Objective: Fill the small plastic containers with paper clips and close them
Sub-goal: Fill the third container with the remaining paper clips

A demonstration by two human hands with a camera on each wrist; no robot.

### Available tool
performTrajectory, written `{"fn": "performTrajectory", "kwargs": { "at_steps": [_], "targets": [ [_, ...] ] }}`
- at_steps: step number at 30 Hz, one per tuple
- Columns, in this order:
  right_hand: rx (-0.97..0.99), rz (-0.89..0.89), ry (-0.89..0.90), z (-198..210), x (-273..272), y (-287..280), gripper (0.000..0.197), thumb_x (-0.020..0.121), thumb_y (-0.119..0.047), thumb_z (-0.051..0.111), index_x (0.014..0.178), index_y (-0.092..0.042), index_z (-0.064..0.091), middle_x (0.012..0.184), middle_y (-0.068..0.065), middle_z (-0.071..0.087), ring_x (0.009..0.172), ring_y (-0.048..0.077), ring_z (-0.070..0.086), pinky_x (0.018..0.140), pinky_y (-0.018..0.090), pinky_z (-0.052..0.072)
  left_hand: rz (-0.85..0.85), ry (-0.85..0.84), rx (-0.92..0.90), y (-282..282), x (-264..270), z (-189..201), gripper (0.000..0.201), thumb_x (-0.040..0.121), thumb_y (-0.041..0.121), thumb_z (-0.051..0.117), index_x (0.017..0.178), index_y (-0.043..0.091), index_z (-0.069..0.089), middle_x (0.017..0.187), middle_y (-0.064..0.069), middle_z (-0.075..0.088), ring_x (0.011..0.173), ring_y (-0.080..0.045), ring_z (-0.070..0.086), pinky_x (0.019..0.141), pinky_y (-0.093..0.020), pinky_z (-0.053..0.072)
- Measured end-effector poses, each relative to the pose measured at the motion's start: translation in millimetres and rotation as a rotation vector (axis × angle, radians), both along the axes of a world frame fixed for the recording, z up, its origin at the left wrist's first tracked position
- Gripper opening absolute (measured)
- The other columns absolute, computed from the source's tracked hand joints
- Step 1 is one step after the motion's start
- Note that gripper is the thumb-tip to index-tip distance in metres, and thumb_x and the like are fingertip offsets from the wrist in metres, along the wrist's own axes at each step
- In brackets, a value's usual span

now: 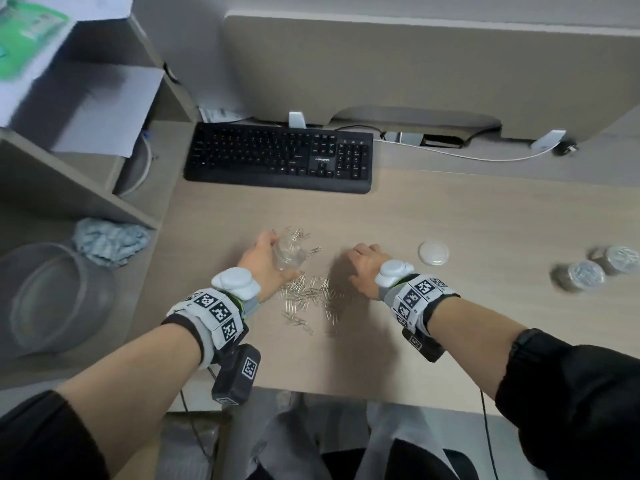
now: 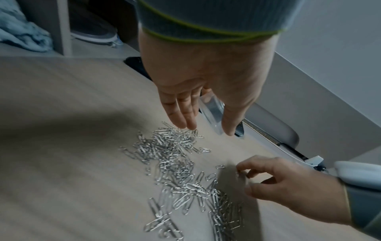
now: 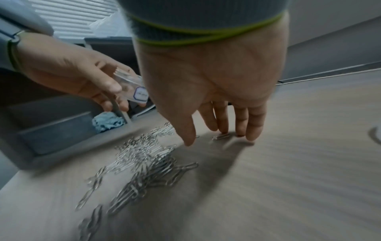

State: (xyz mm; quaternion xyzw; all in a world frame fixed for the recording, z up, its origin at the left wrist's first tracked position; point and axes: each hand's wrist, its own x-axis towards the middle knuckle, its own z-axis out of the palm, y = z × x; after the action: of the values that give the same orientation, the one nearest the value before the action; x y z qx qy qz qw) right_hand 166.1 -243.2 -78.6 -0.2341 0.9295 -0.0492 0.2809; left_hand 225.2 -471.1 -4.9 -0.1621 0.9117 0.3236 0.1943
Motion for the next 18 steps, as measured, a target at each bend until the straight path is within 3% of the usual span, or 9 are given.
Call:
{"fn": "performTrajectory", "kwargs": {
  "at_steps": [5, 8, 10, 12, 15, 18],
  "targets": [
    [0.081, 0.046, -0.053, -4.0, 15.1, -5.5, 0.035, 0.094, -0.026, 0.049, 0.125, -0.010, 0.050, 0.124, 0.006, 0.045, 0.114, 0.030, 0.046, 0.096, 0.046, 0.047, 0.035, 0.019, 0.018, -16.3, 17.0, -1.0, 0.070, 0.075, 0.035, 0.083, 0.127, 0.013, 0.042, 0.111, -0.002, 0.060, 0.089, -0.019, 0.055, 0.074, -0.028, 0.042],
    [0.039, -0.087, -0.038, 2.5, 19.5, -6.2, 0.037, 0.094, -0.032, 0.052, 0.123, -0.010, 0.053, 0.118, 0.008, 0.049, 0.110, 0.029, 0.050, 0.091, 0.043, 0.048, 0.021, 0.027, 0.015, -20.1, 23.4, 1.2, 0.069, 0.075, 0.031, 0.083, 0.127, 0.012, 0.041, 0.117, -0.006, 0.061, 0.090, -0.020, 0.053, 0.077, -0.029, 0.043],
    [-0.016, -0.211, -0.011, 6.9, 25.6, -7.3, 0.029, 0.091, -0.035, 0.055, 0.112, -0.014, 0.058, 0.110, 0.007, 0.053, 0.102, 0.028, 0.055, 0.084, 0.038, 0.049, 0.018, 0.036, 0.025, -21.6, 26.7, 1.8, 0.070, 0.075, 0.030, 0.083, 0.128, 0.011, 0.041, 0.121, -0.008, 0.061, 0.092, -0.019, 0.053, 0.080, -0.030, 0.045],
    [-0.090, -0.365, -0.125, 8.0, 32.0, -10.3, 0.017, 0.089, -0.033, 0.059, 0.094, -0.017, 0.061, 0.098, 0.007, 0.063, 0.090, 0.029, 0.065, 0.078, 0.037, 0.054, 0.021, 0.045, 0.031, -22.3, 28.9, 2.5, 0.071, 0.075, 0.032, 0.083, 0.128, 0.011, 0.041, 0.122, -0.008, 0.061, 0.092, -0.019, 0.053, 0.082, -0.031, 0.046],
    [-0.174, -0.512, -0.481, 5.5, 47.6, -22.4, 0.022, 0.088, -0.025, 0.061, 0.071, -0.010, 0.064, 0.069, 0.012, 0.071, 0.061, 0.030, 0.071, 0.067, 0.038, 0.061, 0.022, 0.046, 0.041, -24.6, 33.5, 4.6, 0.071, 0.076, 0.033, 0.083, 0.129, 0.012, 0.040, 0.122, -0.006, 0.061, 0.092, -0.019, 0.053, 0.080, -0.029, 0.044],
    [-0.164, -0.459, -0.523, -0.1, 56.7, -40.1, 0.022, 0.083, -0.021, 0.061, 0.063, -0.013, 0.064, 0.063, 0.008, 0.070, 0.061, 0.027, 0.072, 0.062, 0.030, 0.058, 0.036, 0.037, 0.043, -28.5, 38.9, 2.0, 0.072, 0.075, 0.035, 0.083, 0.129, 0.013, 0.040, 0.121, -0.006, 0.061, 0.096, -0.022, 0.057, 0.082, -0.030, 0.044]
  ]
}}
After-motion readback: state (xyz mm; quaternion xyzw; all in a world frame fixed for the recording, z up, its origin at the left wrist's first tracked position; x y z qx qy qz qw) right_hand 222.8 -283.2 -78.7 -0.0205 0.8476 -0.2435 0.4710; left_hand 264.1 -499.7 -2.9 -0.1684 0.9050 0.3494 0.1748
